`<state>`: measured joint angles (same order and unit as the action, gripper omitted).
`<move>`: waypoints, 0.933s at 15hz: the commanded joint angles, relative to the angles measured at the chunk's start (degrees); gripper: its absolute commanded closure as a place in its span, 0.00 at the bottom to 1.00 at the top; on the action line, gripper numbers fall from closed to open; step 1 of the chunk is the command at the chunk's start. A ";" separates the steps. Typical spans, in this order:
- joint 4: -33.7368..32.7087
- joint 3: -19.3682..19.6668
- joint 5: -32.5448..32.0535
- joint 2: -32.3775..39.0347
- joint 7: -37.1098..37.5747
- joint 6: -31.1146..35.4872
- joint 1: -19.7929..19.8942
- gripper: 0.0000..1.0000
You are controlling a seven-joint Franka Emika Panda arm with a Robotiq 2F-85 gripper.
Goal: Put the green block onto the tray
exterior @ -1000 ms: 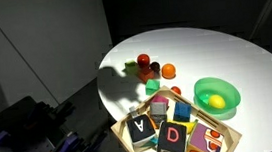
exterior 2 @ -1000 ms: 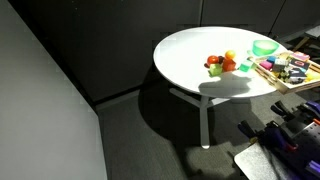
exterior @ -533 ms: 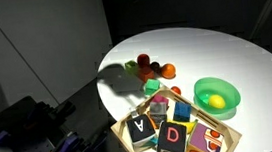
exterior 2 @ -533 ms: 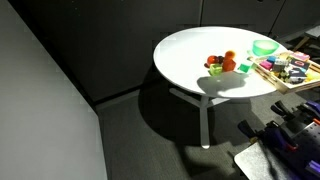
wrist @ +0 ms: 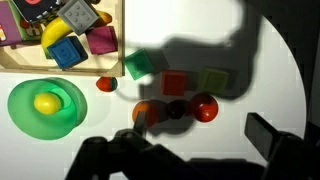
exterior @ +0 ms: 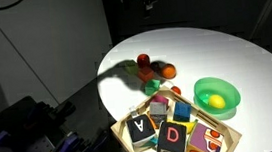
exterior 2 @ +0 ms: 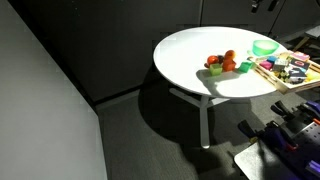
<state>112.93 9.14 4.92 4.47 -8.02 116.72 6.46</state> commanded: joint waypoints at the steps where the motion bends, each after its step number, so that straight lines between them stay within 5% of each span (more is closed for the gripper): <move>1: -3.10 -0.48 -1.06 4.01 -0.81 -1.19 1.03 0.00; 14: -2.38 -0.60 -4.35 12.33 -4.01 2.29 2.95 0.00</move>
<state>111.79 9.13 1.57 14.96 -9.88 117.78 8.12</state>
